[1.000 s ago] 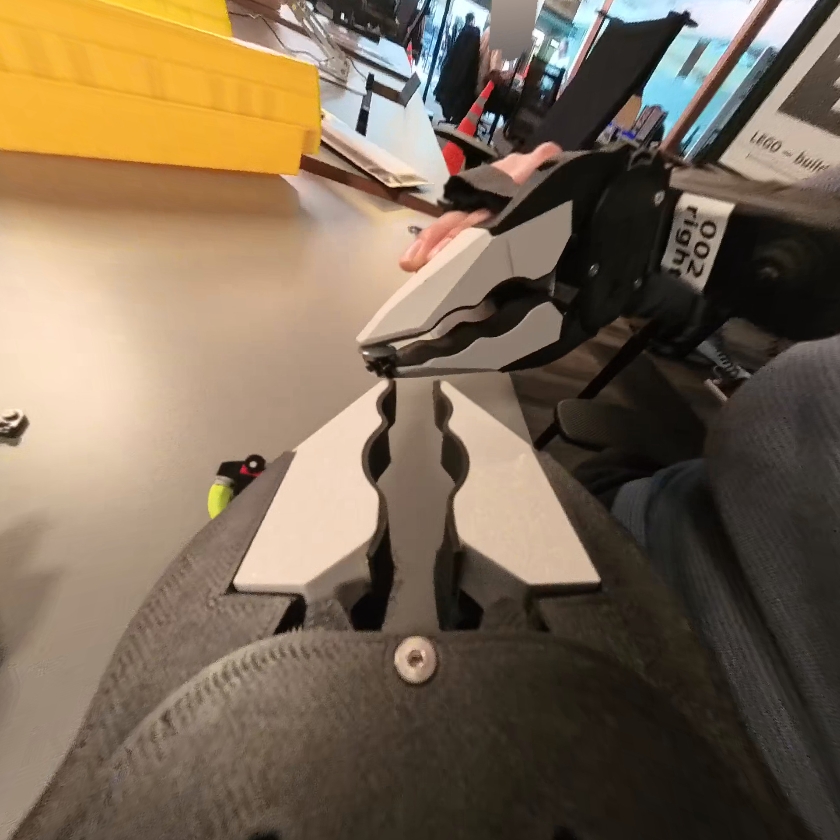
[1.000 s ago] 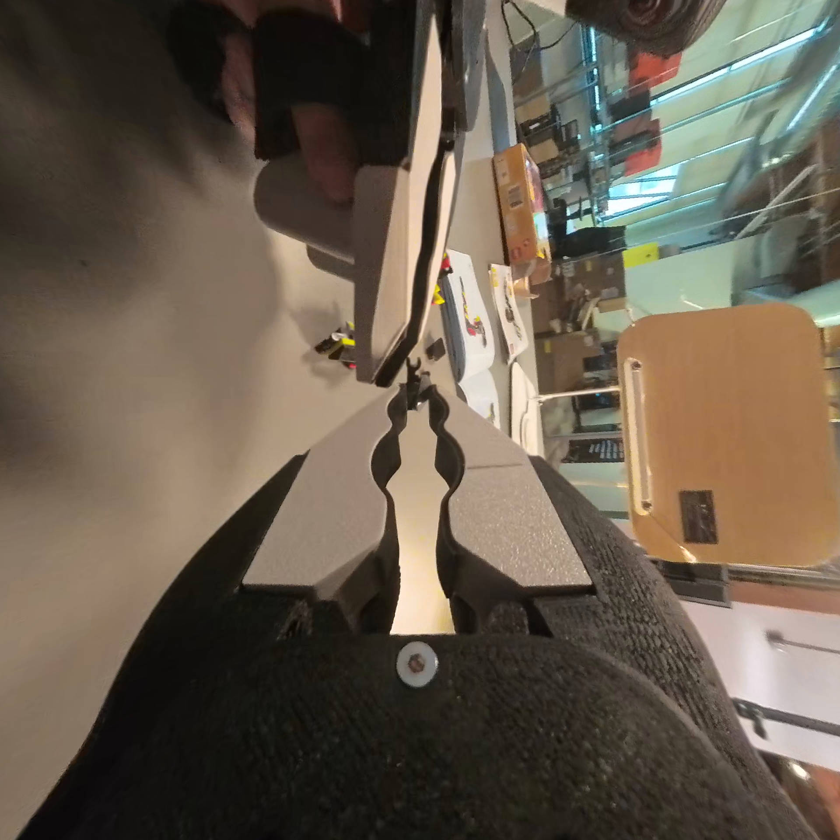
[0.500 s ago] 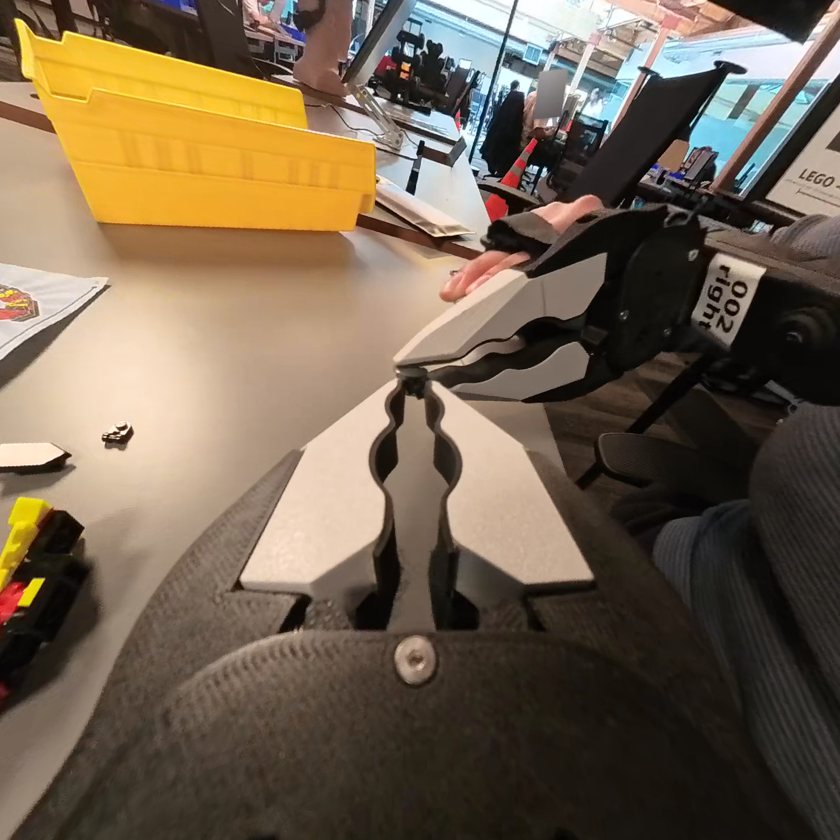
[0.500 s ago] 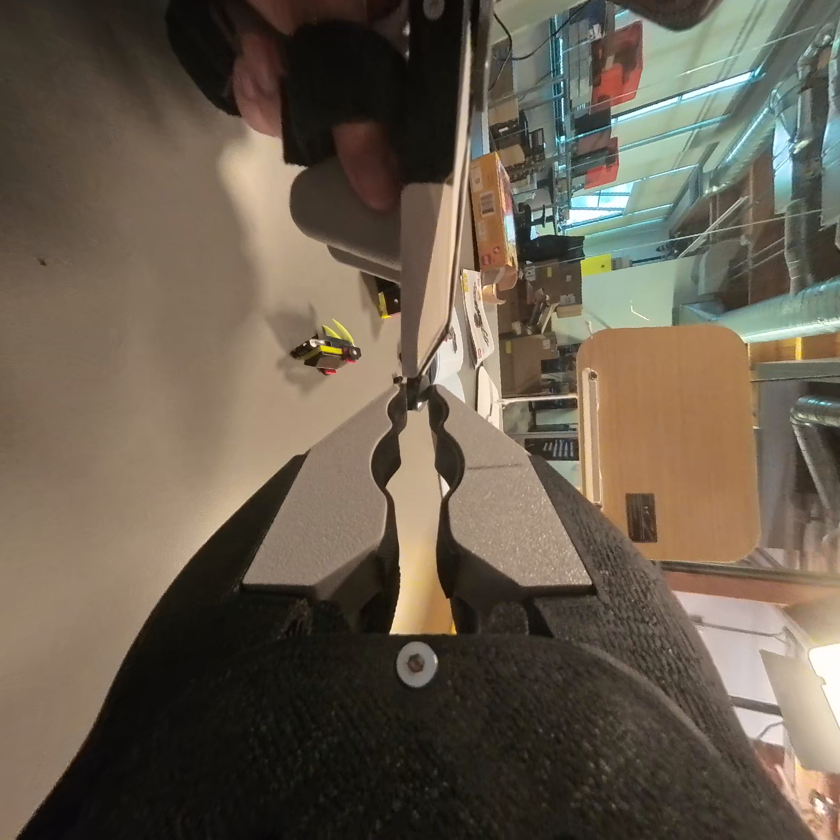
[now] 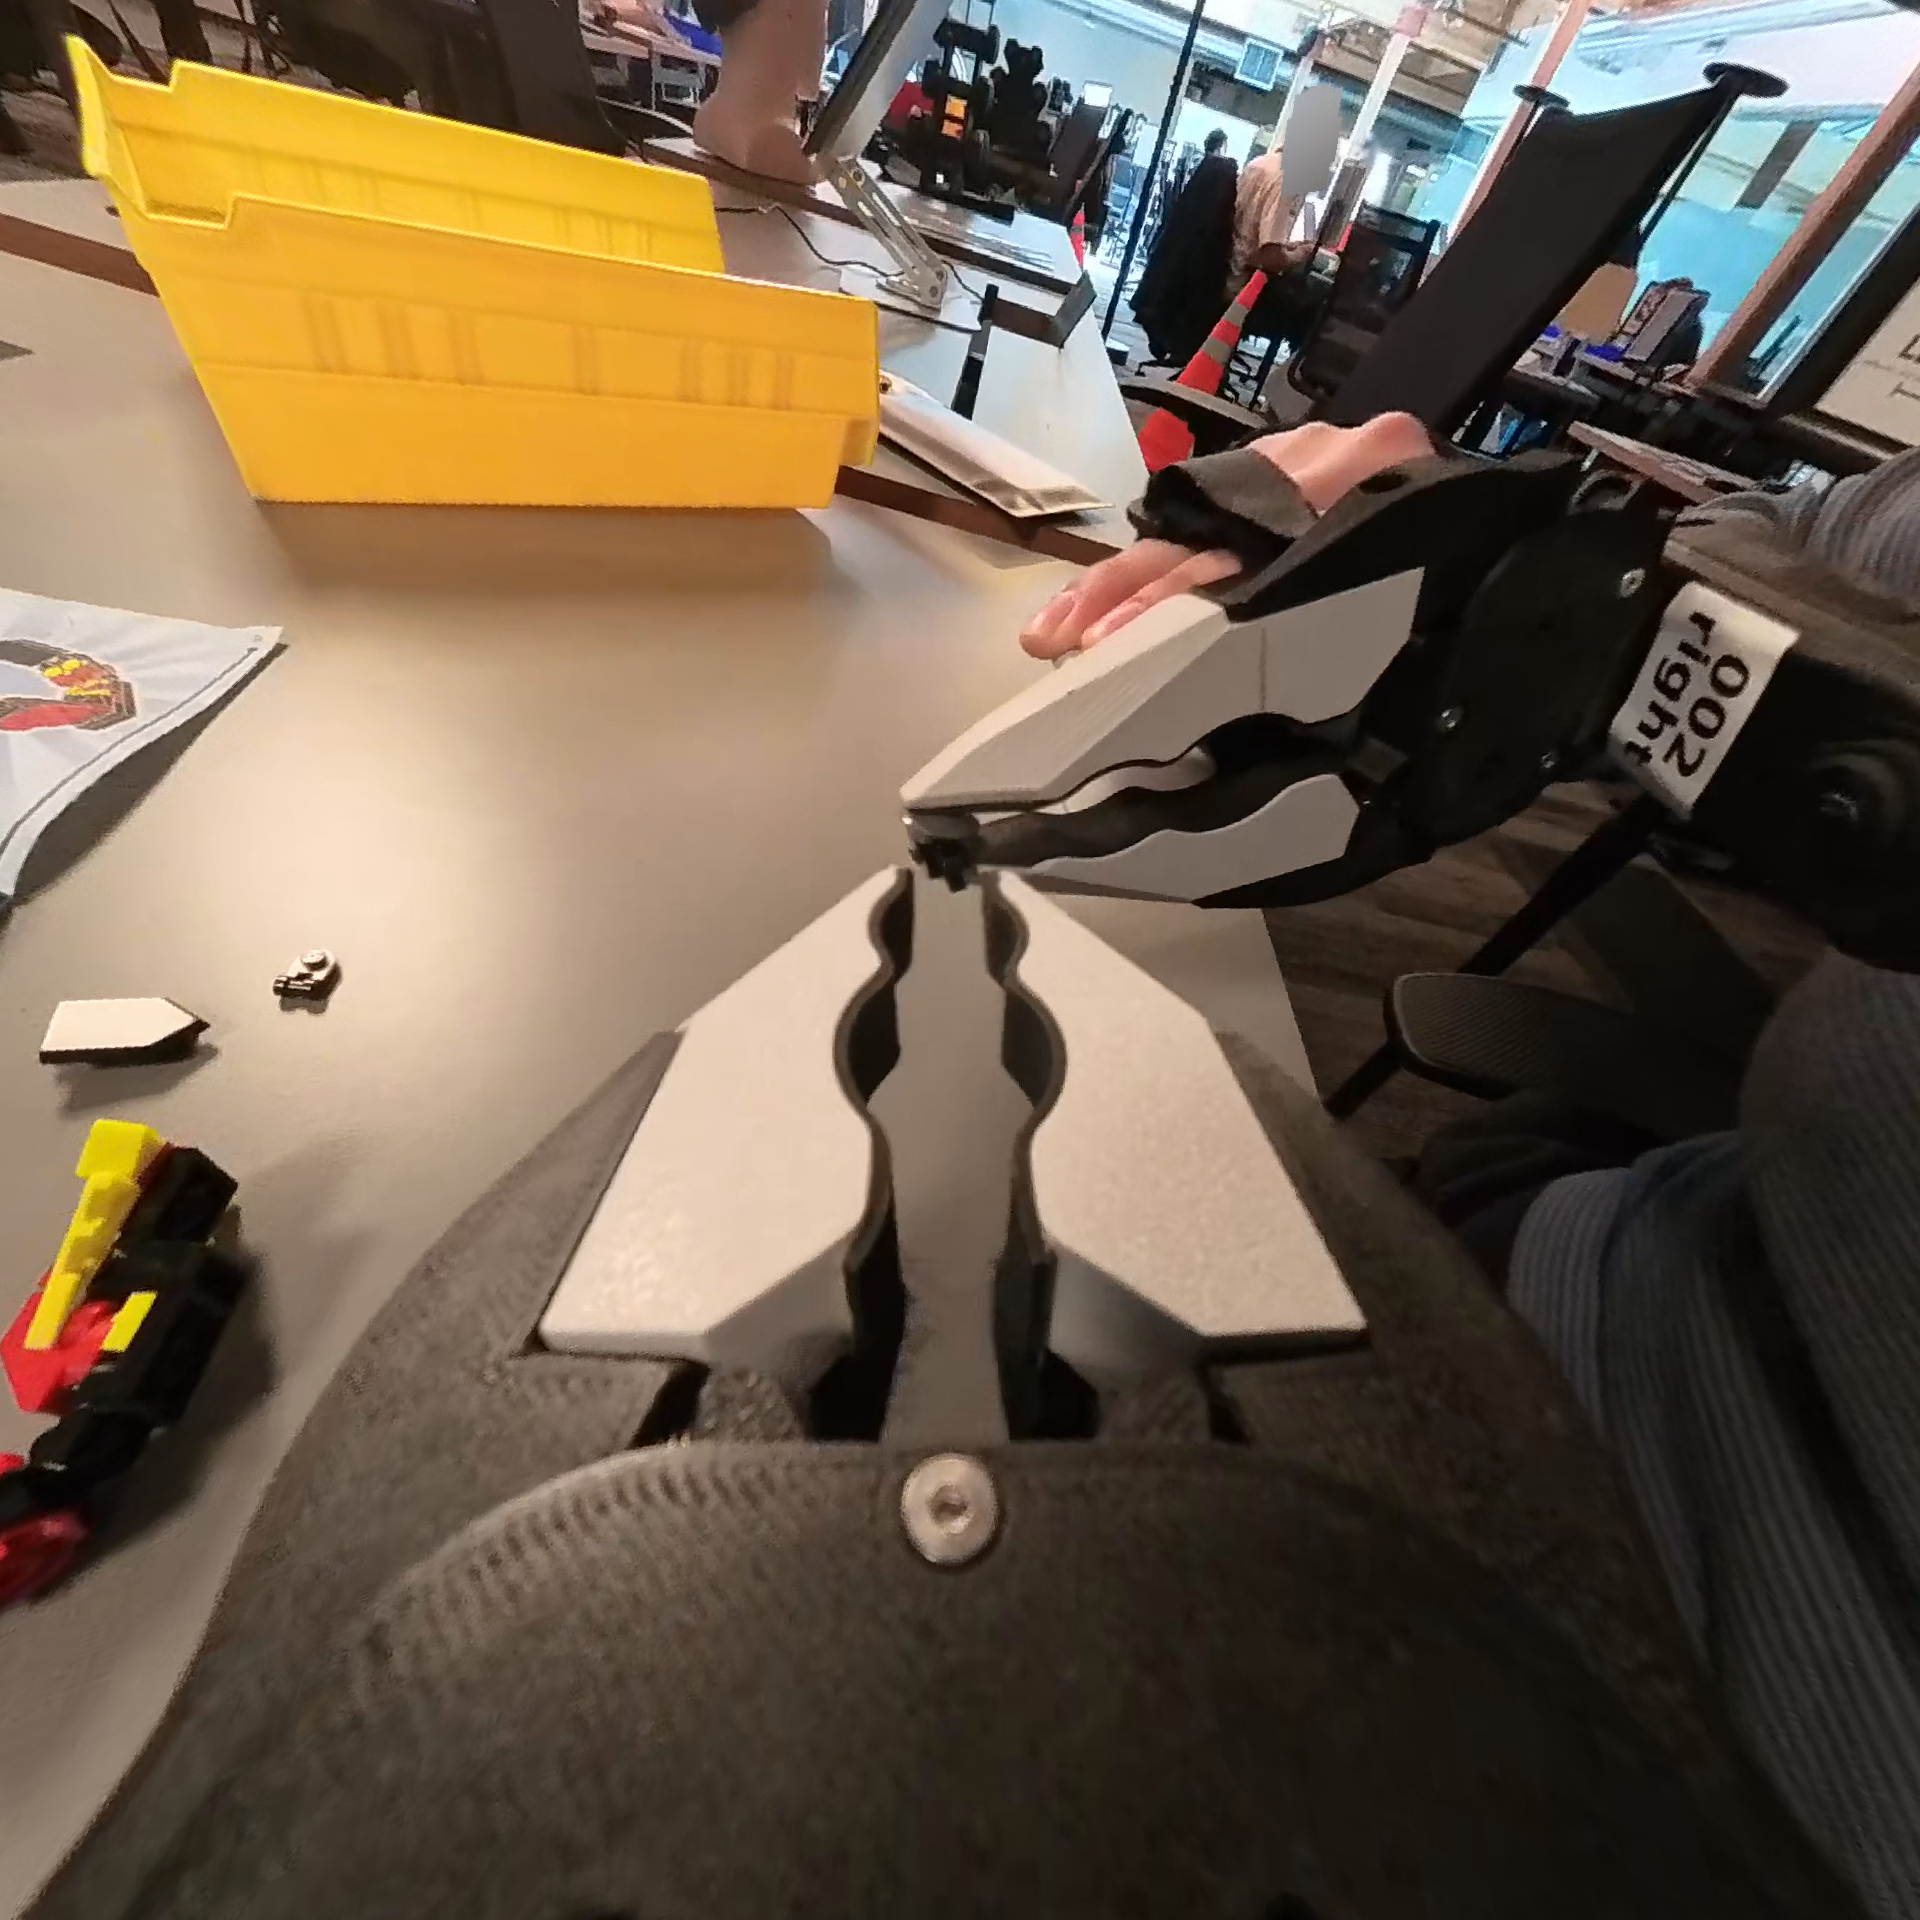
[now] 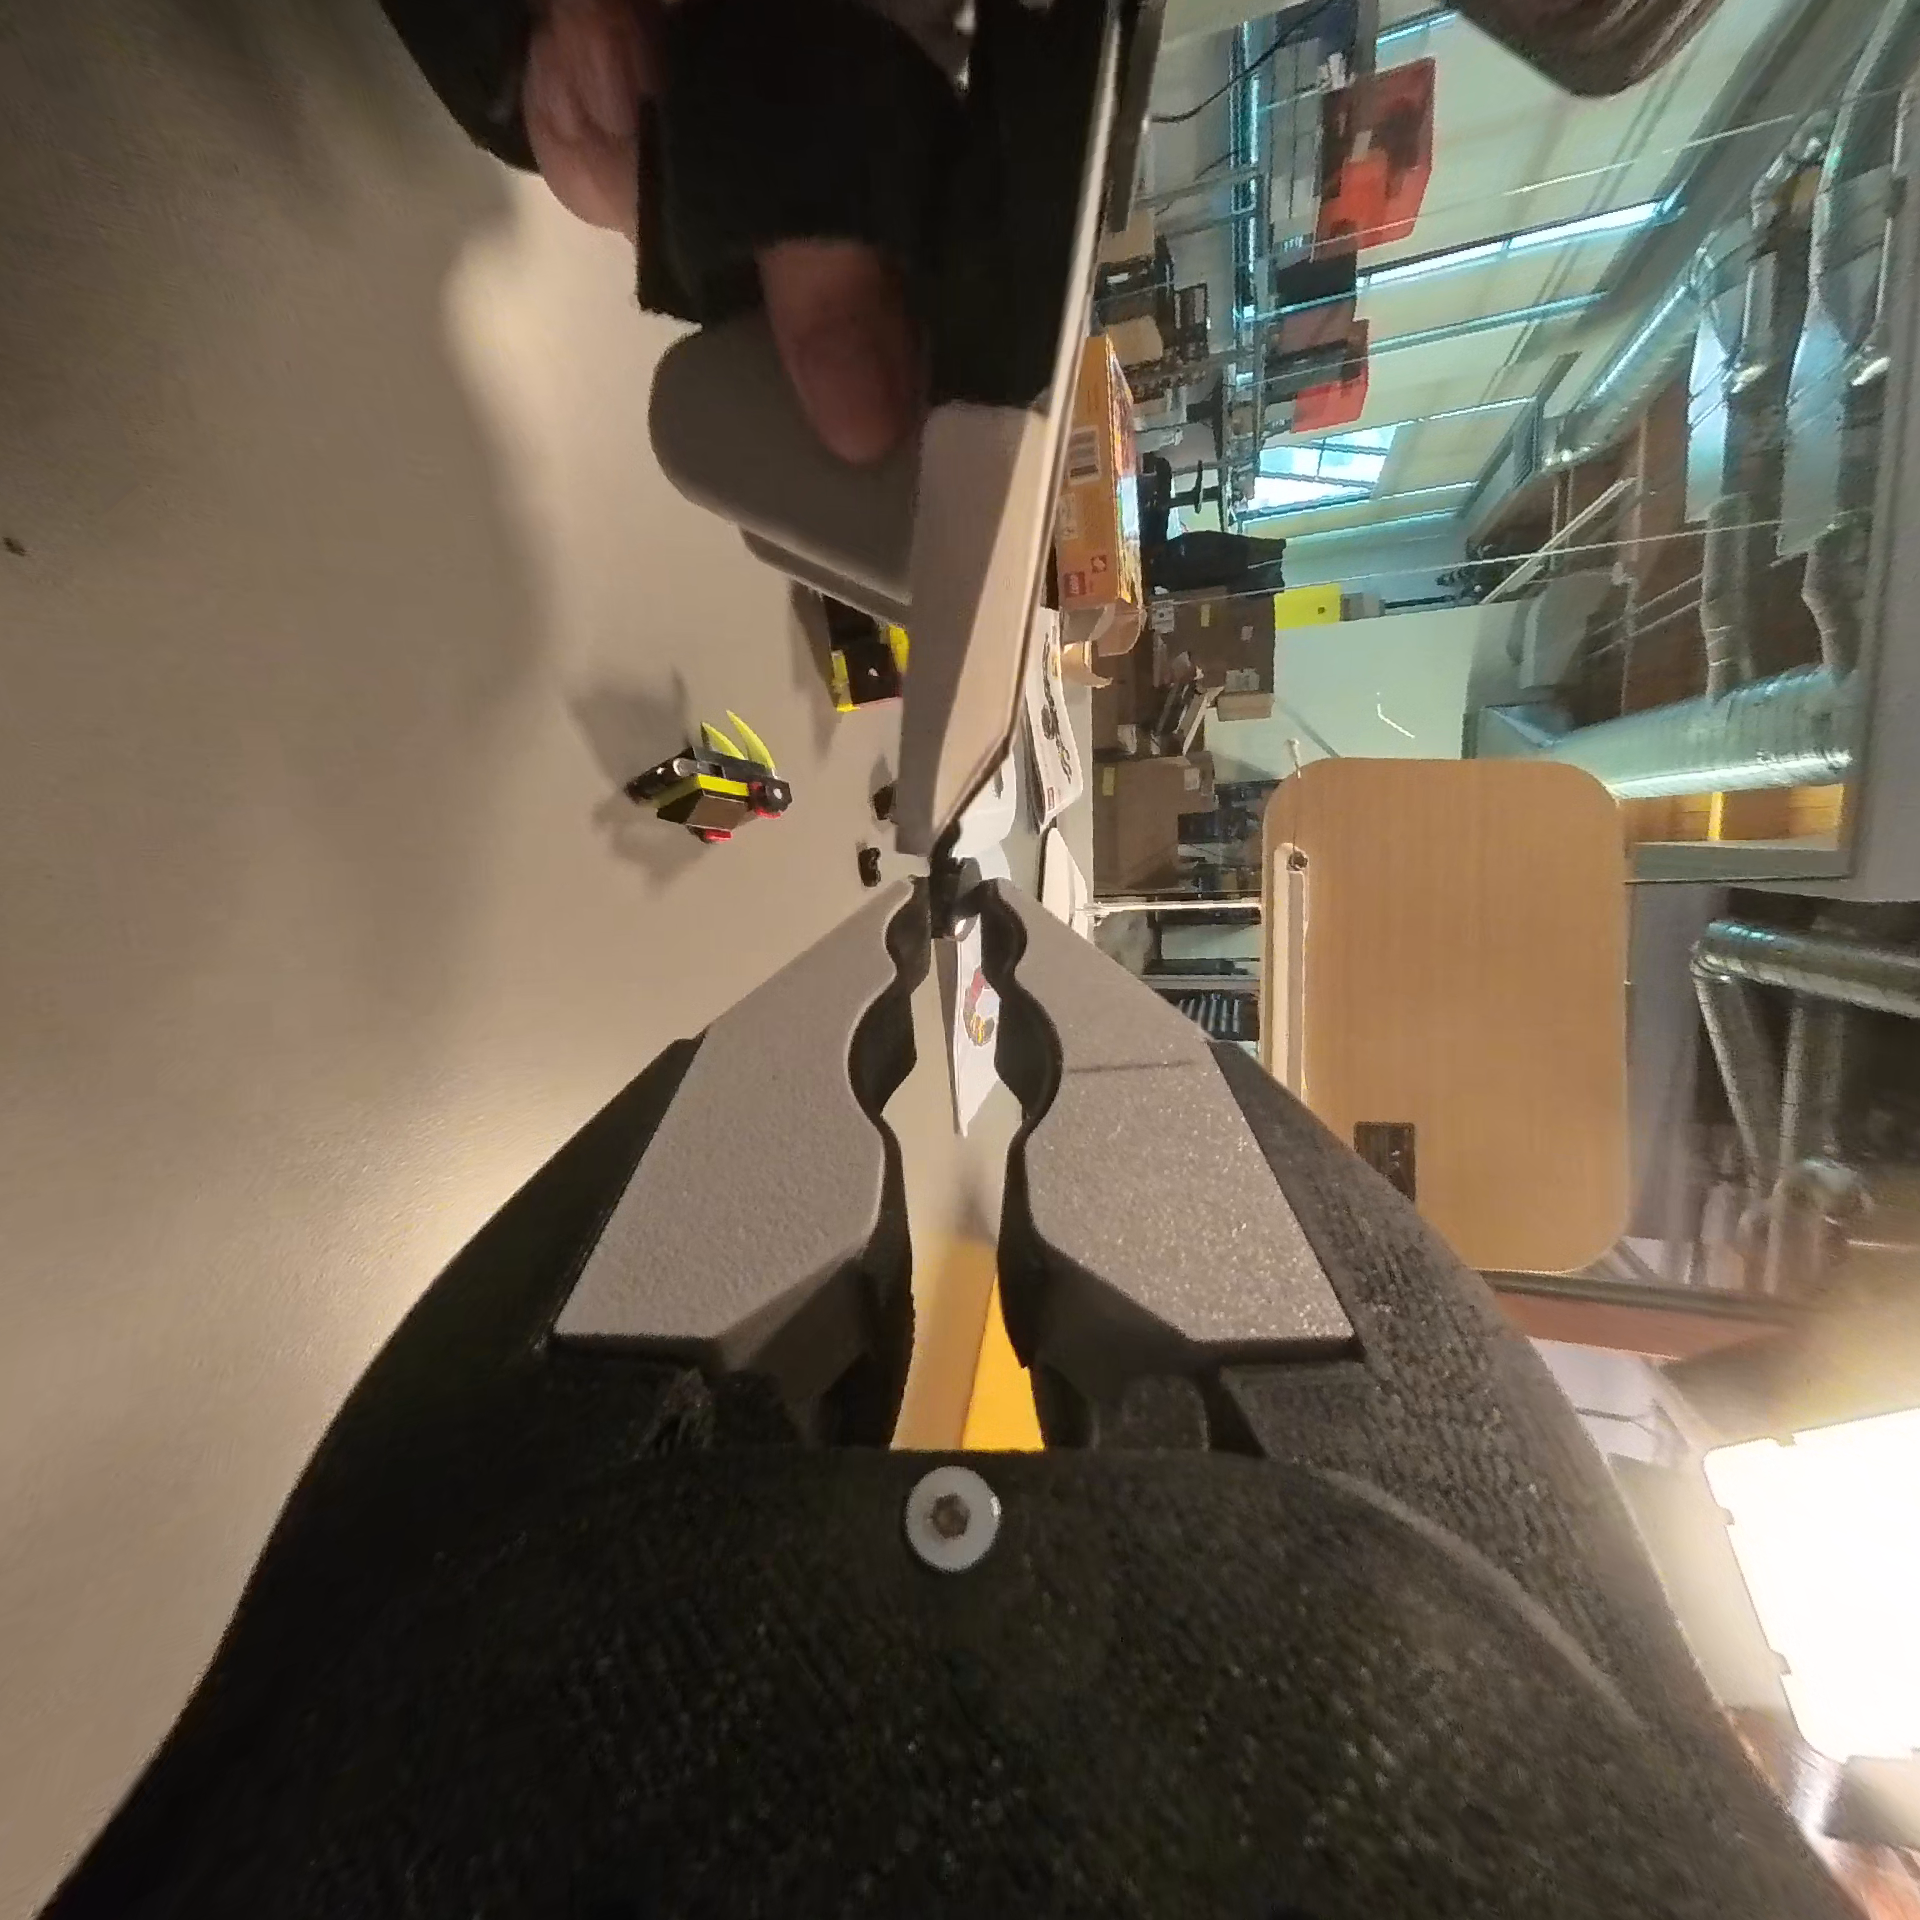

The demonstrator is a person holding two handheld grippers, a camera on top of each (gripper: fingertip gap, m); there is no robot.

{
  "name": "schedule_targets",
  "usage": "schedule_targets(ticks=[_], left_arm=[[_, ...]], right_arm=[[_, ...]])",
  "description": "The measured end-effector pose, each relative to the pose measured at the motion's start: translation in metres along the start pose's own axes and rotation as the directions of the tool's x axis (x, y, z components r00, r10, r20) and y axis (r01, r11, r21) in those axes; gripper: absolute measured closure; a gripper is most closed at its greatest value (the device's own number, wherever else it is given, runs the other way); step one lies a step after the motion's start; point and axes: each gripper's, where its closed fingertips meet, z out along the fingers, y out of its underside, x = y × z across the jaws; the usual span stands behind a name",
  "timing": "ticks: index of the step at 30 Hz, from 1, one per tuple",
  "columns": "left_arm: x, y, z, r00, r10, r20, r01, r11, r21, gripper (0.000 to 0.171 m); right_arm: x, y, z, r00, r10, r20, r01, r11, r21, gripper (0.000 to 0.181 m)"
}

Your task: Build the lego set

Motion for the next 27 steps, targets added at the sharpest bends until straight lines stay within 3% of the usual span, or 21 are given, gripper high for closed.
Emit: schedule_targets(ticks=[7, 12, 14, 23, 27], left_arm=[[-0.003, 0.005, 0.001, 0.999, 0.033, 0.03, -0.031, 0.999, -0.045, 0.167], [-0.006, 0.009, 0.002, 0.971, 0.221, 0.096, -0.211, 0.972, -0.099, 0.17], [-0.007, 0.008, 0.001, 0.966, 0.237, 0.101, -0.228, 0.969, -0.095, 0.17], [-0.009, 0.012, 0.002, 0.983, 0.163, 0.08, -0.155, 0.982, -0.104, 0.17], [-0.01, 0.016, 0.003, 0.998, 0.056, 0.037, -0.051, 0.992, -0.112, 0.17]], right_arm=[[-0.005, 0.001, 0.002, 1.0, -0.027, 0.011, 0.027, 1.0, -0.012, 0.174], [-0.009, -0.001, 0.002, 0.998, -0.036, 0.059, 0.036, 0.999, -0.005, 0.173], [-0.009, -0.002, 0.002, 0.997, -0.015, 0.082, 0.015, 1.0, 0.002, 0.173], [-0.012, 0.002, 0.006, 0.991, 0.057, 0.121, -0.046, 0.995, -0.09, 0.173], [-0.017, 0.004, 0.007, 0.986, 0.08, 0.145, -0.065, 0.992, -0.104, 0.174]])
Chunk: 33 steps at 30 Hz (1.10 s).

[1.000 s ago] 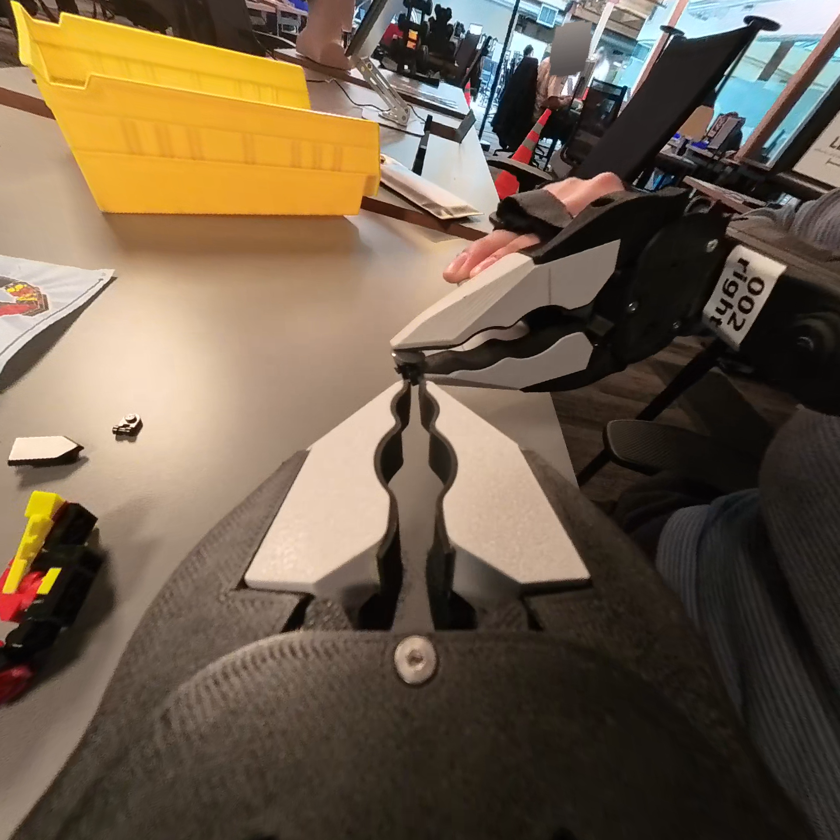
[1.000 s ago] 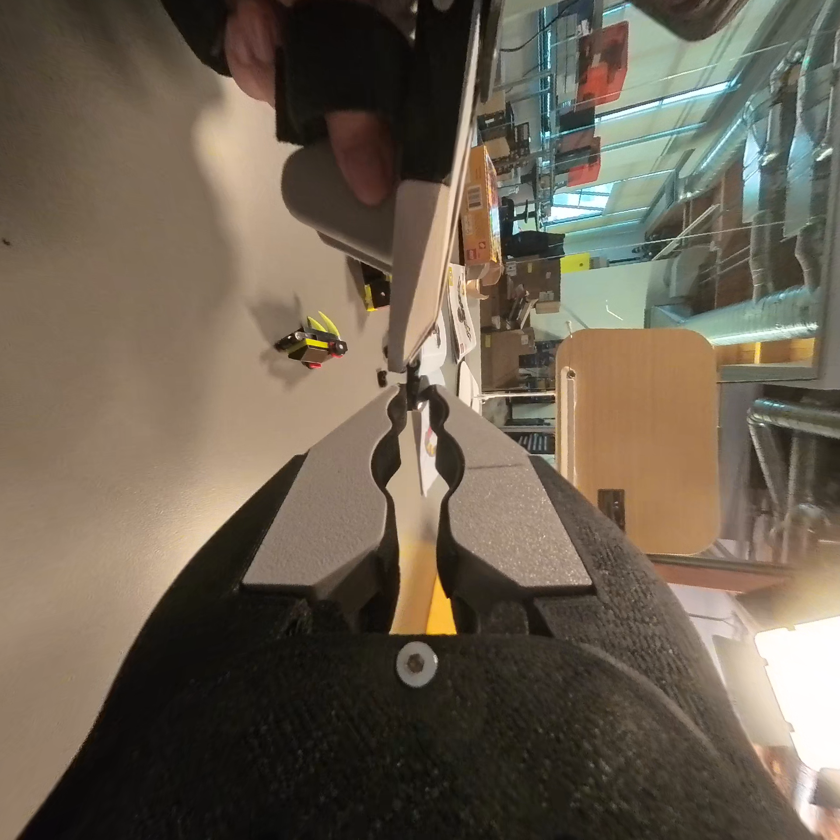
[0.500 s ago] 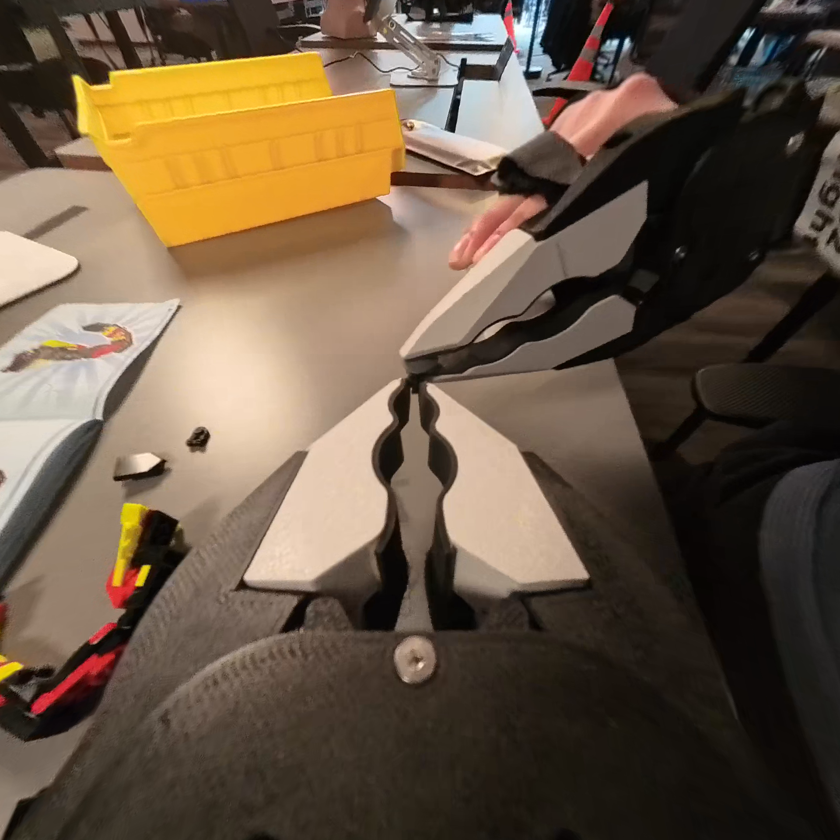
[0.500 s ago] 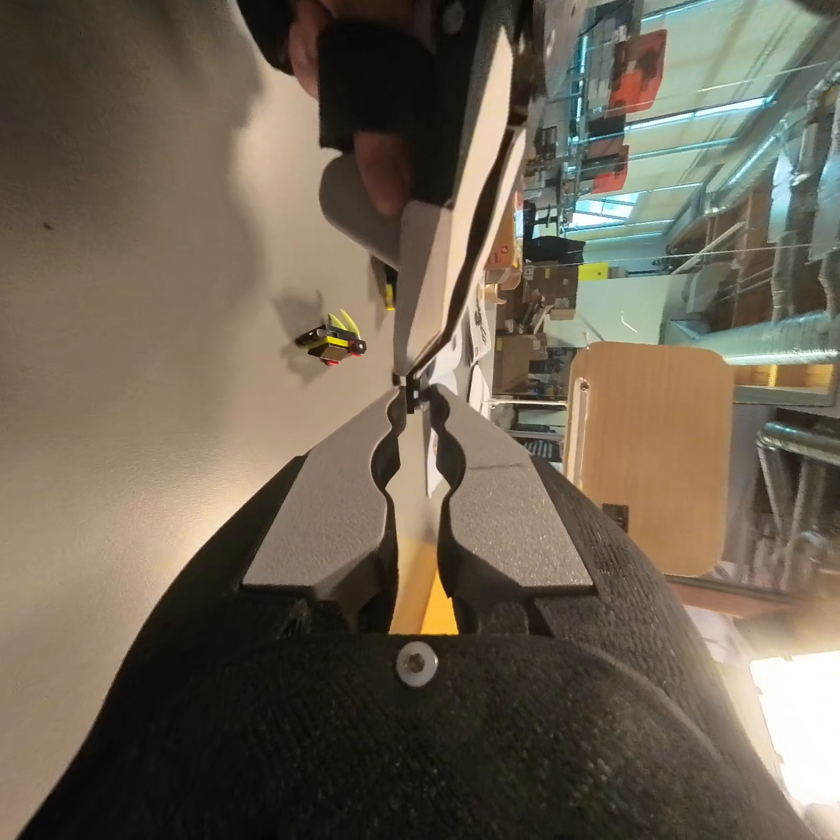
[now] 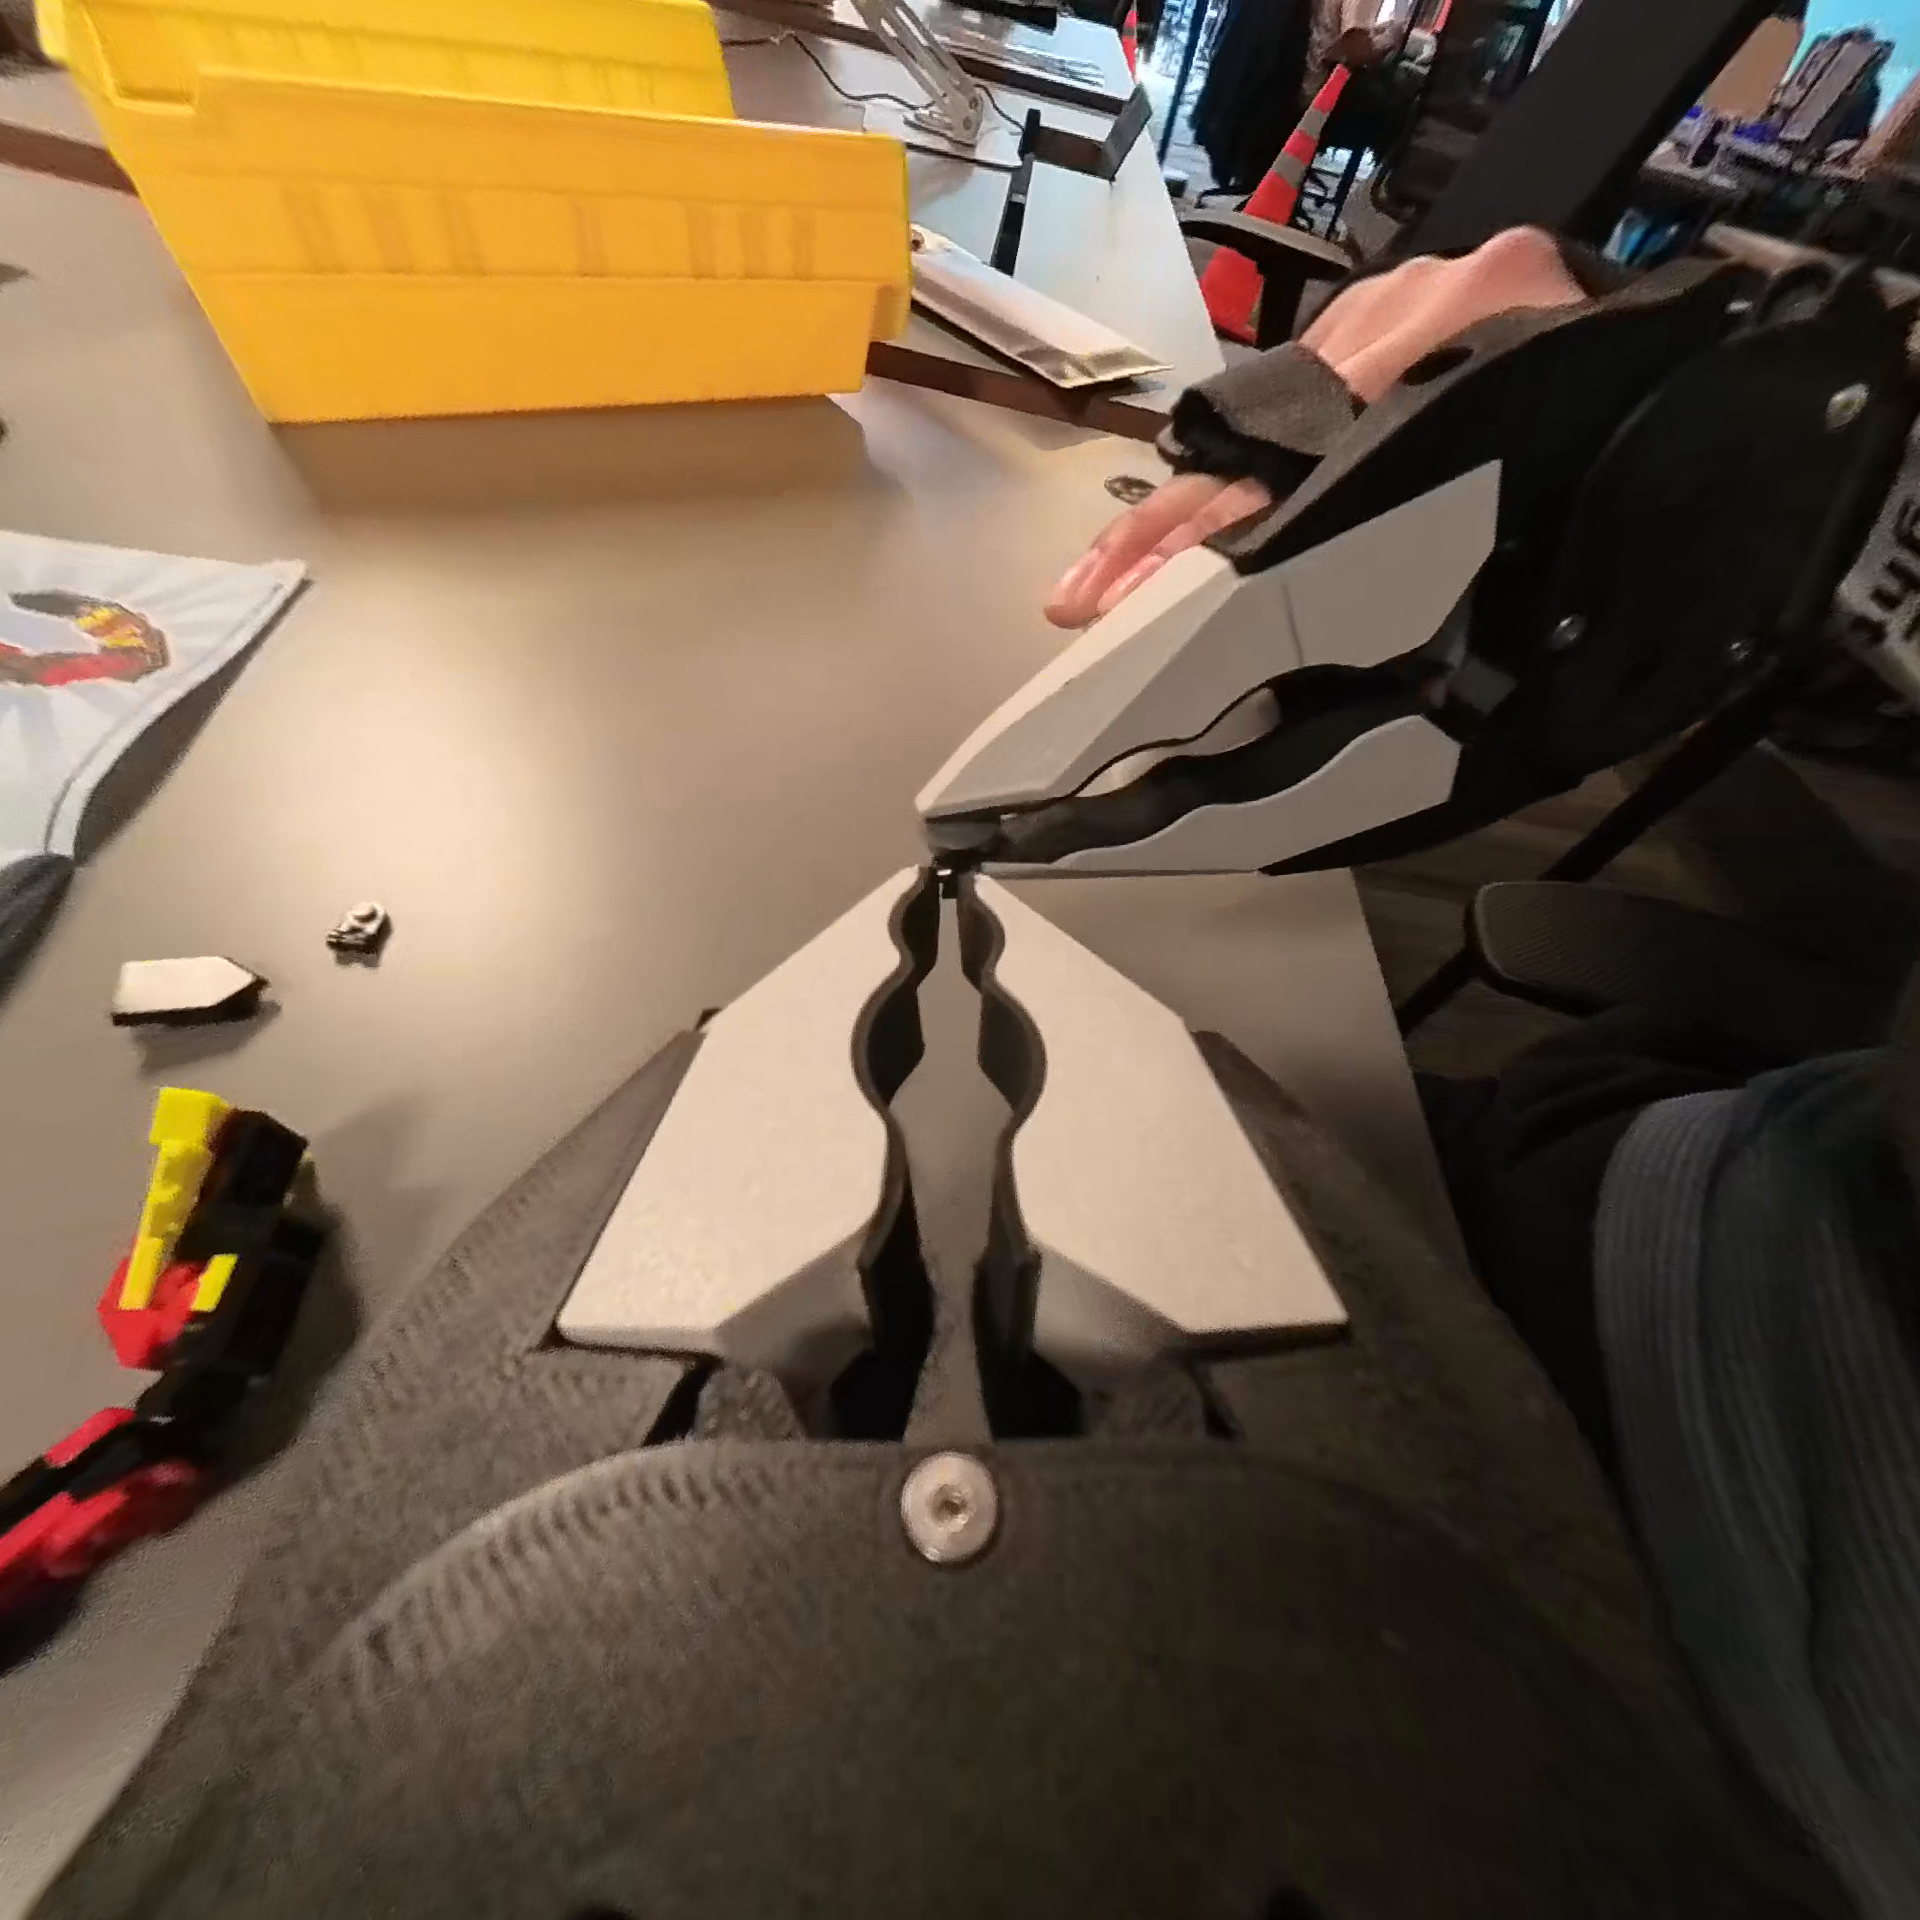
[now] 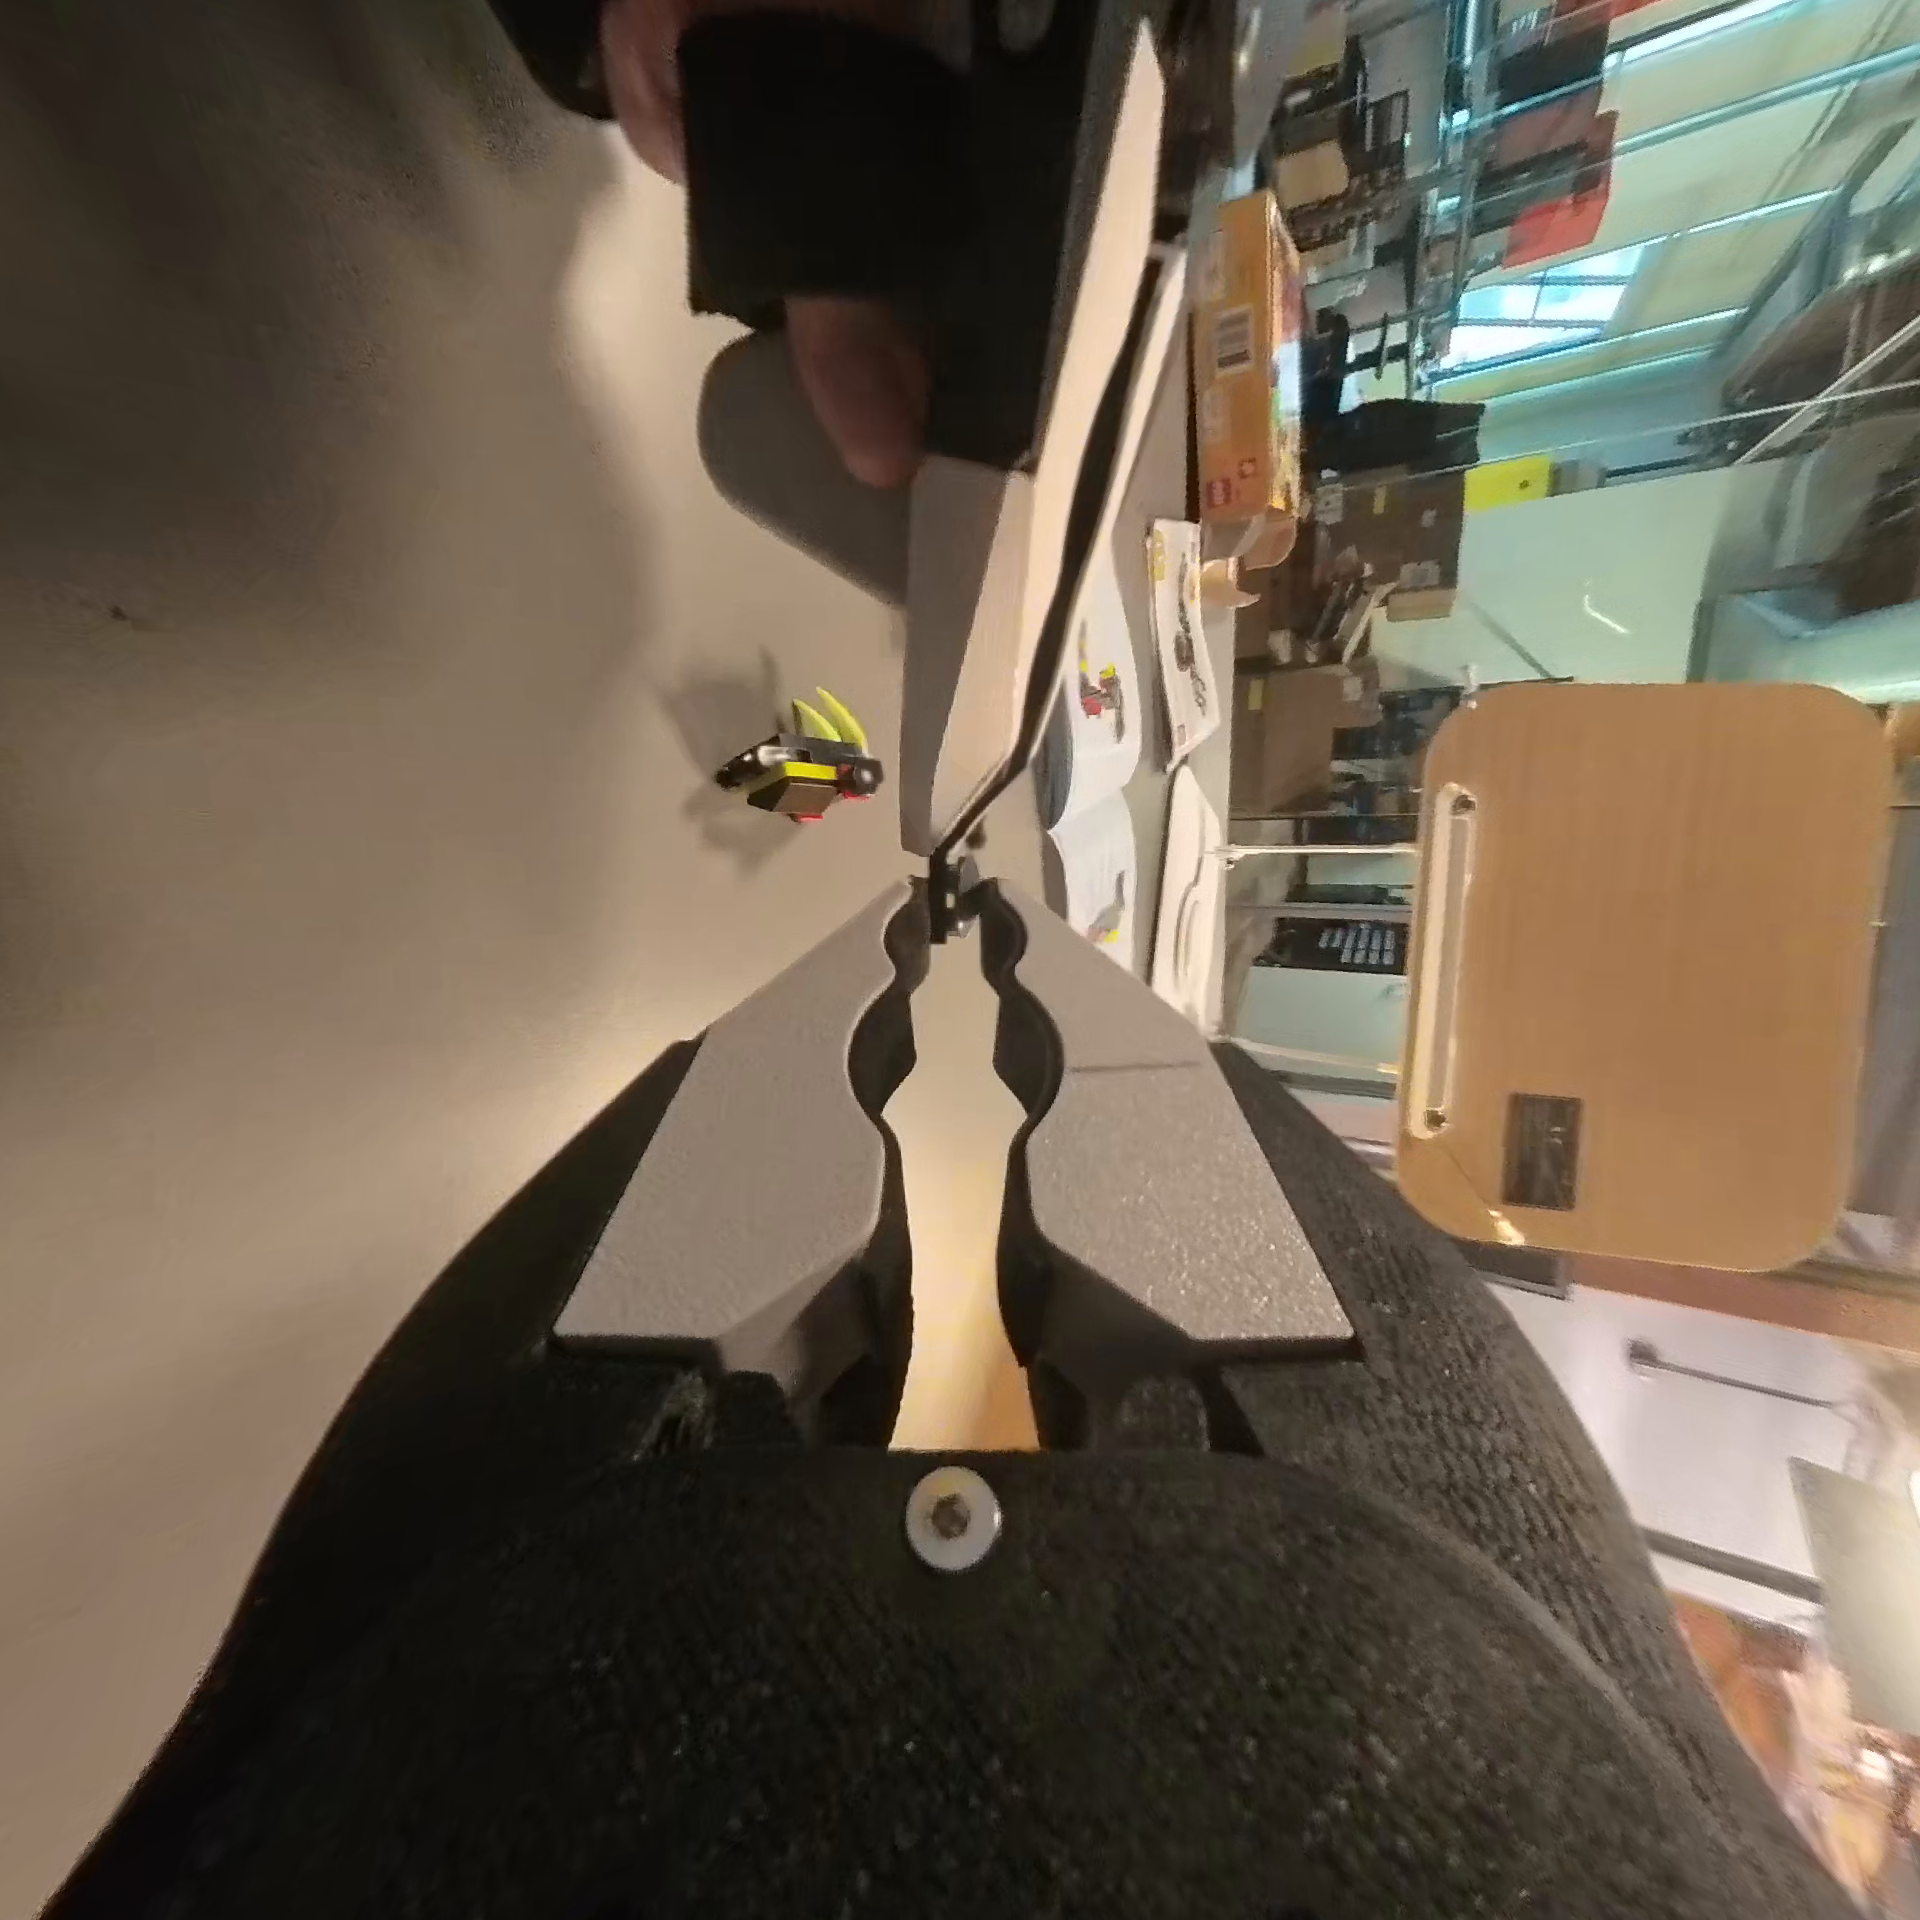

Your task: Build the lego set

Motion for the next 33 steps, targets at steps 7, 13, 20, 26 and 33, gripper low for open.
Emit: schedule_targets(ticks=[7, 13, 20, 26, 33], left_arm=[[0.001, 0.014, 0.006, 1.0, 0.009, -0.012, -0.01, 0.998, -0.061, 0.169], [0.004, 0.014, 0.007, 0.999, 0.022, -0.031, -0.024, 0.998, -0.066, 0.169], [0.008, 0.015, 0.008, 0.998, 0.017, -0.059, -0.021, 0.997, -0.068, 0.169], [0.009, 0.014, 0.008, 0.996, -0.033, -0.089, 0.027, 0.997, -0.069, 0.169], [0.01, 0.015, 0.008, 0.991, -0.074, -0.11, 0.066, 0.995, -0.076, 0.168]], right_arm=[[-0.017, 0.004, 0.004, 0.967, 0.151, 0.205, -0.154, 0.988, -0.002, 0.175], [-0.022, 0.003, 0.002, 0.884, 0.292, 0.364, -0.335, 0.94, 0.06, 0.175], [-0.025, 0.002, -0.002, 0.787, 0.395, 0.474, -0.484, 0.872, 0.077, 0.173], [-0.026, 0.001, -0.004, 0.683, 0.494, 0.538, -0.611, 0.79, 0.051, 0.173], [-0.027, 0.001, -0.005, 0.667, 0.517, 0.536, -0.632, 0.774, 0.04, 0.174]])
